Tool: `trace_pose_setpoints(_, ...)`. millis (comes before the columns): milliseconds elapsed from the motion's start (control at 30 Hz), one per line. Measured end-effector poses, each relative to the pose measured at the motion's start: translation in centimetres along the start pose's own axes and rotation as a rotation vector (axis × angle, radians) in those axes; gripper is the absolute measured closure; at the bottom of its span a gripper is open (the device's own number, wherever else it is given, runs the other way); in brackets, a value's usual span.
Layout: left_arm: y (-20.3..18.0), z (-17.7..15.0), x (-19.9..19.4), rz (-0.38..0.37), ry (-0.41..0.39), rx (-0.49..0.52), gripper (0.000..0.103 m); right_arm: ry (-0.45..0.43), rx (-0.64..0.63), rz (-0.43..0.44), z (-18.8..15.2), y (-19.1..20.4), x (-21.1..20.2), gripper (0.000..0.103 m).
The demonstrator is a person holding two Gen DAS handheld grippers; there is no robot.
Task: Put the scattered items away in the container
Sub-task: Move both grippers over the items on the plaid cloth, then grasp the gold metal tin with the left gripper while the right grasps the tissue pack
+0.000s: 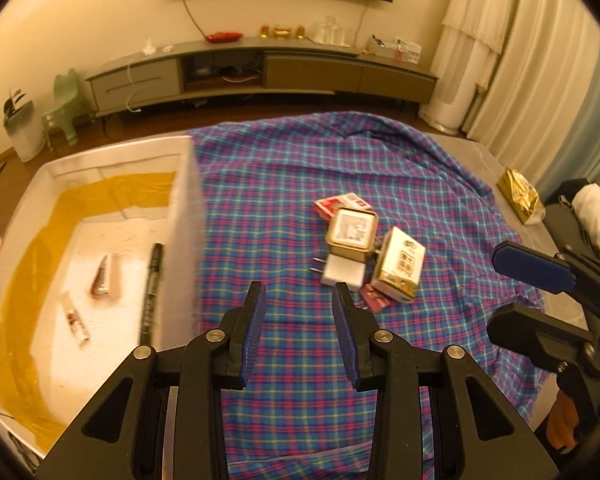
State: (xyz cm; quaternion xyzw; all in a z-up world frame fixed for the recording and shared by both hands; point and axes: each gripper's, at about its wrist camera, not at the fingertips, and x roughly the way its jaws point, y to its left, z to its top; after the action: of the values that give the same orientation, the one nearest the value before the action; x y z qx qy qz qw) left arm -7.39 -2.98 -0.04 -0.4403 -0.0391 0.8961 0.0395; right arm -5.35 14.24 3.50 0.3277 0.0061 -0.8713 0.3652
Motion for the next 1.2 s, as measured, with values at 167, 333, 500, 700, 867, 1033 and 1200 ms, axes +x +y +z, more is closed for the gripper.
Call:
trace_pose_setpoints(167, -1.3, 0.2, 1.6, -0.012, 0.028, -0.005, 0.067, -0.007, -0.01, -0.047, 0.0, -0.4, -0.4, 0.053)
trace_pose_setpoints(333, -1.1, 0.3, 2.5, -0.017, 0.046, -0.025, 0.066, 0.029, 0.044, -0.113, -0.3, -2.6, 0.4, 0.053)
trace_pose_setpoints(500, -0.6, -0.1, 4.2, -0.035, 0.083, -0.065, 0.059, 0.102, 0.141, -0.156, -1.6, -6.2, 2.2, 0.053)
trace_pose_setpoints(700, -0.2, -0.3, 6.6, -0.088, 0.136, -0.132, 0.059, 0.171, 0.202, -0.171, -3.0, -9.0, 4.9, 0.052)
trace_pose_setpoints(867, -2.3, 0.9, 6.9, -0.117, 0.091, -0.095, 0.057, 0.202, 0.274, -0.161, -4.0, -10.6, 6.7, 0.038)
trace_pose_setpoints(1033, -4.4, 2.6, 8.1, -0.076, 0.041, 0.032, 0.055, 0.222, 0.314, -0.131, -4.4, -11.2, 8.2, 0.029)
trace_pose_setpoints(1200, -4.6, 3.4, 10.1, -0.036, 0.007, 0.091, 0.055, 0.24, 0.351, -0.143, -4.5, -11.9, 9.8, 0.025)
